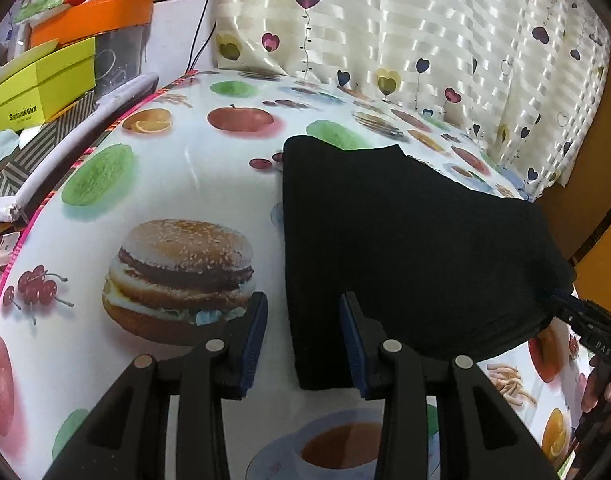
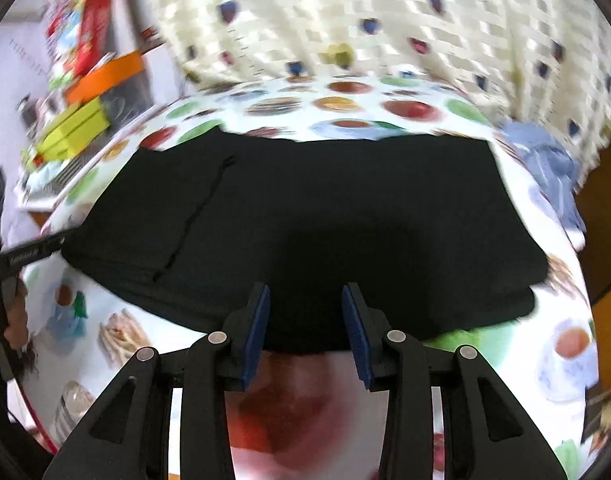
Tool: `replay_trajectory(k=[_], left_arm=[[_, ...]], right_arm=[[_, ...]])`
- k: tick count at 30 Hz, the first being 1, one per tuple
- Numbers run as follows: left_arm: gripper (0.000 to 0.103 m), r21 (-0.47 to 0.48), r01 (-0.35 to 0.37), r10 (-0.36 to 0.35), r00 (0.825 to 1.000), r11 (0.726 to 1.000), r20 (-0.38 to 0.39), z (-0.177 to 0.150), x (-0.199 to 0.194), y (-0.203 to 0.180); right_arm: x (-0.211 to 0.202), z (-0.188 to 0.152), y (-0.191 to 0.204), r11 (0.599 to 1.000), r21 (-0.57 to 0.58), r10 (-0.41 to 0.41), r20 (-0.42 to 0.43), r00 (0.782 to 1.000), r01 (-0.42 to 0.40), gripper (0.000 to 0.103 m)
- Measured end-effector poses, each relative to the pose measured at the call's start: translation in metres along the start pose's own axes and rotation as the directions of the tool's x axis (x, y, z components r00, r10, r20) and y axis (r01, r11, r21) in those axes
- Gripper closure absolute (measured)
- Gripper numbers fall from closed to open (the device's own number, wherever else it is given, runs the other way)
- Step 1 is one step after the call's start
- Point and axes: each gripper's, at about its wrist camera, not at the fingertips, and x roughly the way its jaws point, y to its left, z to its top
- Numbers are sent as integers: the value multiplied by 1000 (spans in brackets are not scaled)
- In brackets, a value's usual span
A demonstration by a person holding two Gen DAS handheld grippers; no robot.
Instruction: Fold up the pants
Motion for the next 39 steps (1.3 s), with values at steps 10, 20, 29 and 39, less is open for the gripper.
replay_trajectory(k=[10, 20, 29, 39], left_arm=[[63, 31, -5, 3, 997, 1000, 82, 6, -24, -17], [63, 99, 23, -25, 999, 995, 26, 2, -1, -48], [63, 99, 28, -29, 1000, 995, 3, -1, 5, -47], [62, 93, 37, -37, 999, 995, 0, -2, 5, -48]], right_arm=[[-29, -29, -83, 928, 369, 45, 35, 998, -55, 55], [-31, -31, -107, 860, 496, 87, 89, 992, -120, 53], [-20, -27, -130, 752, 626, 146, 147, 978, -206, 53], [-26, -28, -146, 656, 741, 28, 169, 985, -145, 53]])
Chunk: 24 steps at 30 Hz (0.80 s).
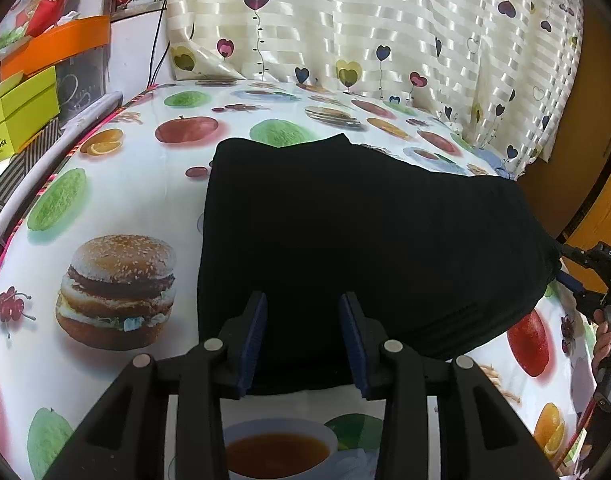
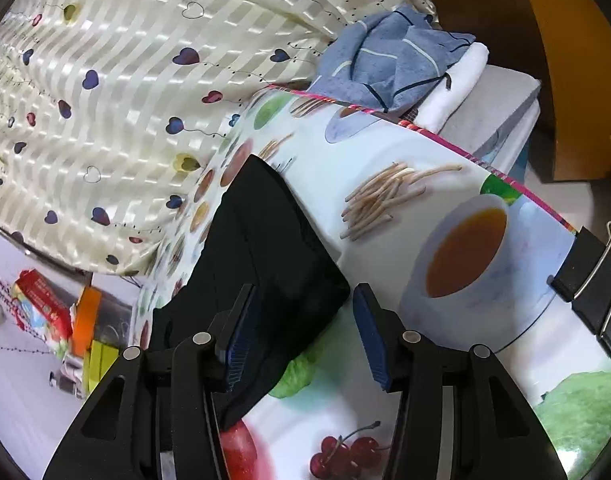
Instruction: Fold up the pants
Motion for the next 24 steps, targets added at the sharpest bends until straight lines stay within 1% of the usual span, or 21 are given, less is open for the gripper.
replay_trajectory(k=[2, 5, 10, 13, 15, 16, 18, 21, 22, 24], left_arm=[[62, 1, -1, 1, 1000, 1000, 0, 0, 0, 0], [62, -2, 1, -1, 1000, 1000, 0, 0, 0, 0], [62, -12, 12, -12, 1000, 1000, 1, 0, -1, 3], [62, -17, 16, -16, 1000, 1000, 1, 0, -1, 3], [62, -20, 19, -19, 1000, 1000, 1, 0, -1, 4], [62, -22, 21, -21, 1000, 1000, 2, 0, -1, 4], [62, -27, 26, -26, 1000, 999, 2, 0, -1, 5], [62, -35, 35, -35, 999, 999, 3, 0, -1, 6], [62, -36, 36, -36, 999, 999, 4, -1, -2, 6], [62, -35, 35, -35, 999, 999, 4, -1, -2, 6]], right_arm=[[3, -2, 8, 999, -22, -34, -8, 999, 33, 53], [5, -2, 15, 995, -34, -90, 3, 996, 90, 53], [12, 4, 19, 992, -16, -125, -5, 992, 124, 53], [19, 4, 32, 976, -103, -191, 11, 982, 191, 53], [23, 2, 38, 961, -140, -237, 28, 971, 238, 58], [24, 2, 39, 957, -146, -247, 34, 968, 250, 64], [25, 2, 39, 956, -147, -250, 42, 967, 254, 68], [24, 3, 35, 962, -136, -231, 44, 972, 235, 75], [22, 2, 33, 969, -127, -209, 46, 977, 214, 79], [20, 3, 33, 976, -121, -177, 47, 983, 181, 82]])
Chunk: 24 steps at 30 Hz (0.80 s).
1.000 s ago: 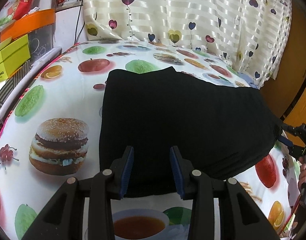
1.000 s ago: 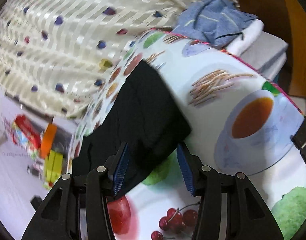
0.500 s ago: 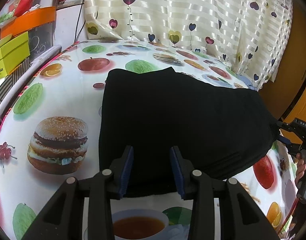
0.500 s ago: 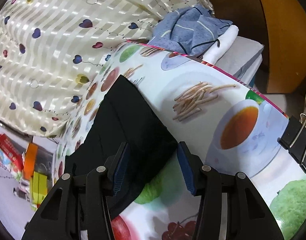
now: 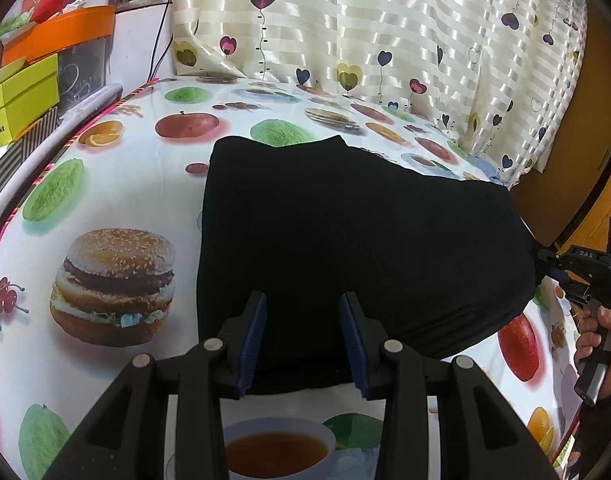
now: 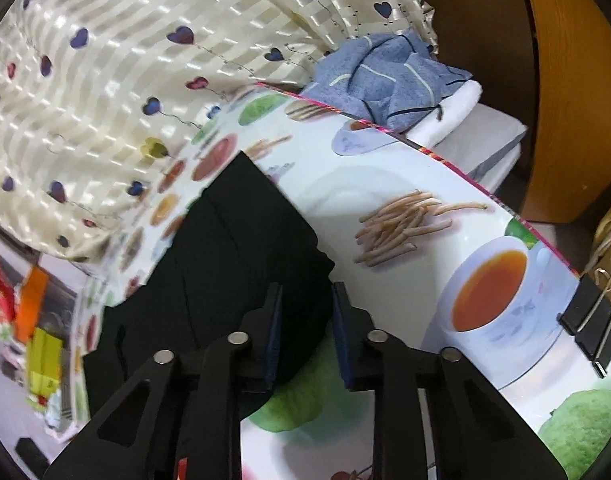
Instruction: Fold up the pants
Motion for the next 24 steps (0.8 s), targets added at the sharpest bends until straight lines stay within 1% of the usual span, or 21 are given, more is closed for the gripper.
replay_trajectory(k=[5, 7, 9, 18, 21, 24], left_arm=[[62, 0, 0, 0, 1000, 1000, 0, 0, 0, 0], [62, 3, -3, 3, 1000, 1000, 0, 0, 0, 0], [62, 5, -5, 5, 1000, 1000, -1, 1, 0, 0], [62, 6, -11, 11, 1000, 1000, 0, 1, -1, 1], [62, 7, -15, 15, 1000, 1000, 4, 1, -2, 1], [62, 5, -18, 18, 1000, 1000, 9, 2, -3, 0]], right_arm=[[-12, 5, 5, 994, 1, 106, 19, 994, -106, 85], [-17, 8, 7, 988, 11, 156, 22, 988, -156, 85], [-18, 10, 9, 982, 15, 186, 24, 982, -186, 85], [-25, 14, 19, 969, -7, 248, 20, 968, -248, 86], [-32, 16, 33, 957, -43, 287, 19, 958, -286, 86], [-39, 18, 56, 940, -91, 331, 10, 943, -329, 86]])
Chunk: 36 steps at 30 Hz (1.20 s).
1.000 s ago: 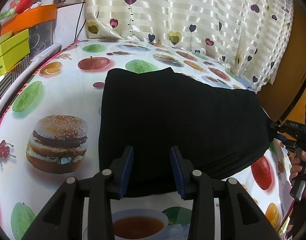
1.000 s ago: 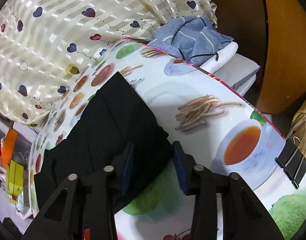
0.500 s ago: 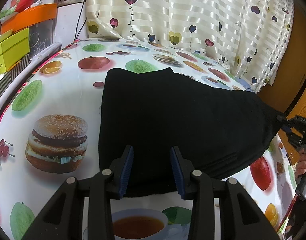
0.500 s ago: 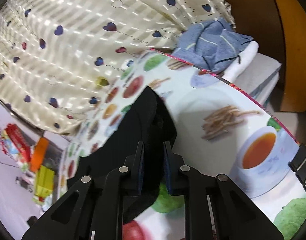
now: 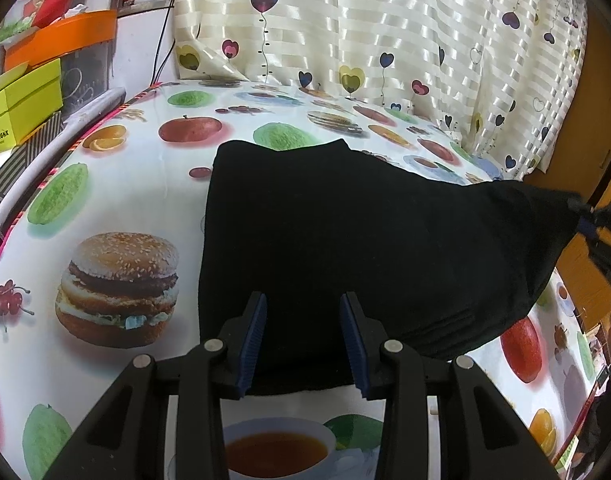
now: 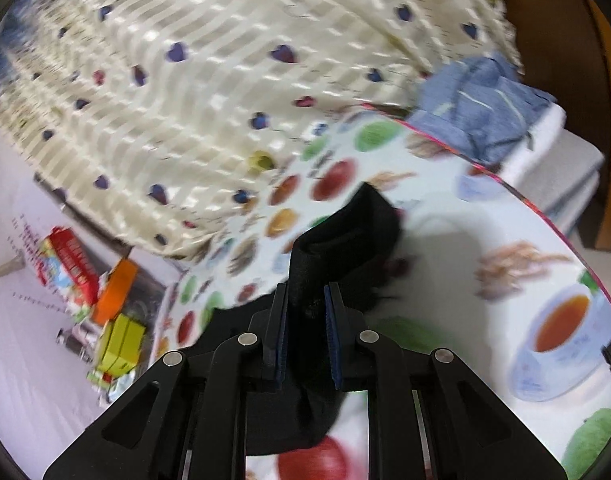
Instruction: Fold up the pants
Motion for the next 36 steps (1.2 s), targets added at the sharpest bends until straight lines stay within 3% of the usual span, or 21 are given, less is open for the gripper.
replay_trajectory(k=[11, 18, 30, 36], left_arm=[[62, -39, -3, 4, 1000, 999, 20, 1, -8, 13], [62, -68, -10, 12, 999, 998, 33, 0, -15, 27], [62, -178, -56, 65, 997, 982, 43, -14, -34, 69], [62, -215, -81, 94, 994, 973, 50, -18, -41, 86]], right_arm=[[26, -2, 96, 971, -165, 162, -86, 983, -174, 86], [53, -28, 151, 928, -254, 224, -203, 953, -272, 86], [132, -121, 207, 864, -353, 164, -474, 865, -358, 85], [168, -167, 212, 836, -393, 80, -605, 792, -384, 78]])
